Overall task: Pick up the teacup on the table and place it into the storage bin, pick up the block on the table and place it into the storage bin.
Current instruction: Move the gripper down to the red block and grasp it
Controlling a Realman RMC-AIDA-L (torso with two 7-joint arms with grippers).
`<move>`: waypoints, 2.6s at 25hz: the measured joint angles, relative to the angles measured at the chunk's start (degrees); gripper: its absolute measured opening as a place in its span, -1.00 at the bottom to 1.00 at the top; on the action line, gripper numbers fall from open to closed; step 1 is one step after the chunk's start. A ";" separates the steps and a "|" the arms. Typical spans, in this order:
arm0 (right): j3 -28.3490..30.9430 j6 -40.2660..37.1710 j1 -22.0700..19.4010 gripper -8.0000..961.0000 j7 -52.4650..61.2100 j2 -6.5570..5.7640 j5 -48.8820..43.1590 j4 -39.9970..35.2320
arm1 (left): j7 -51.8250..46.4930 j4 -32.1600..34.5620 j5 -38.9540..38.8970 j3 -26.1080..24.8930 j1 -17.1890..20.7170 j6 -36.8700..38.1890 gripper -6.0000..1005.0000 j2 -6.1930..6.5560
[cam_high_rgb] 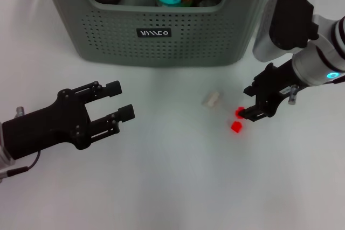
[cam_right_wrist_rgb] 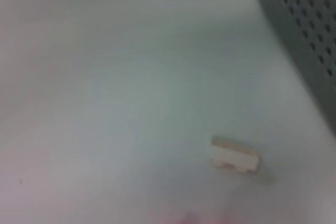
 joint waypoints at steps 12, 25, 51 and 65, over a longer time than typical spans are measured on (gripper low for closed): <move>-0.35 2.09 1.59 0.21 -2.04 0.01 6.62 6.16 | 0.03 0.00 0.20 0.00 0.11 -0.36 0.23 -0.16; -0.17 1.50 2.07 0.20 -0.87 -0.50 7.03 7.58 | 0.17 0.00 0.18 0.00 0.47 -0.74 0.23 -0.17; 4.16 -0.86 1.36 0.11 6.54 -0.28 3.54 4.39 | 0.34 -0.18 0.02 0.15 -0.01 -1.35 0.23 -0.18; 0.80 0.30 2.33 0.02 15.24 0.02 0.05 4.83 | 0.34 -0.85 0.37 0.20 0.00 -3.17 0.22 -0.17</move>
